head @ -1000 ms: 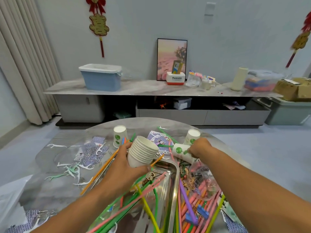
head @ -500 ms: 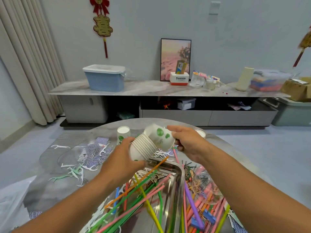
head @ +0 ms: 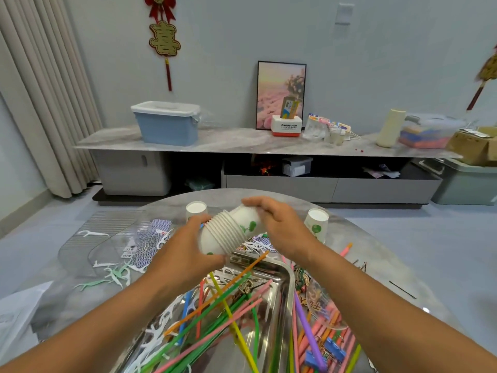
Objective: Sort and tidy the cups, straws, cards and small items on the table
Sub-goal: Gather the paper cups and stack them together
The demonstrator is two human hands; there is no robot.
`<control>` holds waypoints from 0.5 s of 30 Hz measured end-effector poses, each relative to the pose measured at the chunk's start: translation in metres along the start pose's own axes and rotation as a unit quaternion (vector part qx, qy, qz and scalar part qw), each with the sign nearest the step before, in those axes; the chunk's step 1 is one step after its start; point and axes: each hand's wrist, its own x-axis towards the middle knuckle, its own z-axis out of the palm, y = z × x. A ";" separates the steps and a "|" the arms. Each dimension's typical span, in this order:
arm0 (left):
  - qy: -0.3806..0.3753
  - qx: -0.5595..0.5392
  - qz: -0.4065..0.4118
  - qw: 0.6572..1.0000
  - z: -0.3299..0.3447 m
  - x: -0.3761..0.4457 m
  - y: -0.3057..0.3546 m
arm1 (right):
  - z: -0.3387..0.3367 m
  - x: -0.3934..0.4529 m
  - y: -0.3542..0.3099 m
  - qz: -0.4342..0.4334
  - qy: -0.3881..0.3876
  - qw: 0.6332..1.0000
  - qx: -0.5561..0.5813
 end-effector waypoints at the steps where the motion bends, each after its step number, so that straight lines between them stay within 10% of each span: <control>1: -0.004 -0.013 0.000 1.000 0.003 0.001 0.001 | 0.003 -0.001 -0.003 -0.028 -0.038 0.998 -0.045; 4: 0.007 -0.093 -0.014 0.996 0.010 0.005 0.002 | 0.011 0.004 -0.011 -0.059 -0.046 0.996 -0.050; 8: 0.018 -0.204 -0.051 0.977 0.011 0.011 -0.009 | -0.029 0.037 0.017 0.090 0.207 0.939 -0.259; 15: 0.069 -0.245 -0.110 0.961 -0.009 0.014 -0.038 | -0.072 0.050 0.086 0.324 0.029 0.889 -0.322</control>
